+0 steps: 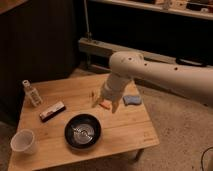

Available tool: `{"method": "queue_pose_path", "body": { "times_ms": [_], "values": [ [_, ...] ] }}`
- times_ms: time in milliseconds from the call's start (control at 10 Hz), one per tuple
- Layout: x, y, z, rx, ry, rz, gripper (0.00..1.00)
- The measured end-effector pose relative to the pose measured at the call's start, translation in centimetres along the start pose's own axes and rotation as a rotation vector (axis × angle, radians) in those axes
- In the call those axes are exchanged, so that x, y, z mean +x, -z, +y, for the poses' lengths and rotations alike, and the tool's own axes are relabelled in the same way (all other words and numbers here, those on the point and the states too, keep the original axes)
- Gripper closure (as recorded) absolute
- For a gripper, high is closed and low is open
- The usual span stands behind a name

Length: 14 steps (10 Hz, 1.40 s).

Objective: Pick up the ceramic bowl

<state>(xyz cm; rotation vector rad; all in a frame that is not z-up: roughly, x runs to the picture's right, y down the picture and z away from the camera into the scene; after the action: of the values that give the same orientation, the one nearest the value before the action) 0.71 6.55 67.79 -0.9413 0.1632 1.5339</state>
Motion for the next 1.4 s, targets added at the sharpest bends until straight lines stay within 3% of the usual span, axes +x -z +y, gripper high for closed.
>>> {"method": "queue_pose_path", "body": {
  "times_ms": [300,500,600,800,900,1100,1200,1300,1400],
  "values": [
    [-1.0,0.3,-0.9,-0.092,0.342,-0.043,0.35],
    [-1.3,0.5,-1.3,-0.116,0.466,-0.067,0.35],
    [-1.3,0.3,-1.2,-0.107,0.475,-0.060,0.35],
    [-1.8,-1.1,-1.2,-0.097,0.406,-0.041,0.35],
    [-2.4,-2.9,-1.6,-0.105,0.356,-0.023,0.35],
    [-2.5,-4.3,-2.0,-0.176,0.300,-0.009,0.35],
    [-2.3,-4.6,-2.0,-0.244,0.284,-0.002,0.35],
    [-2.0,-4.5,-1.8,-0.270,0.280,0.002,0.35],
    [-1.7,-4.9,-1.4,-0.272,0.281,0.013,0.35]
  ]
}}
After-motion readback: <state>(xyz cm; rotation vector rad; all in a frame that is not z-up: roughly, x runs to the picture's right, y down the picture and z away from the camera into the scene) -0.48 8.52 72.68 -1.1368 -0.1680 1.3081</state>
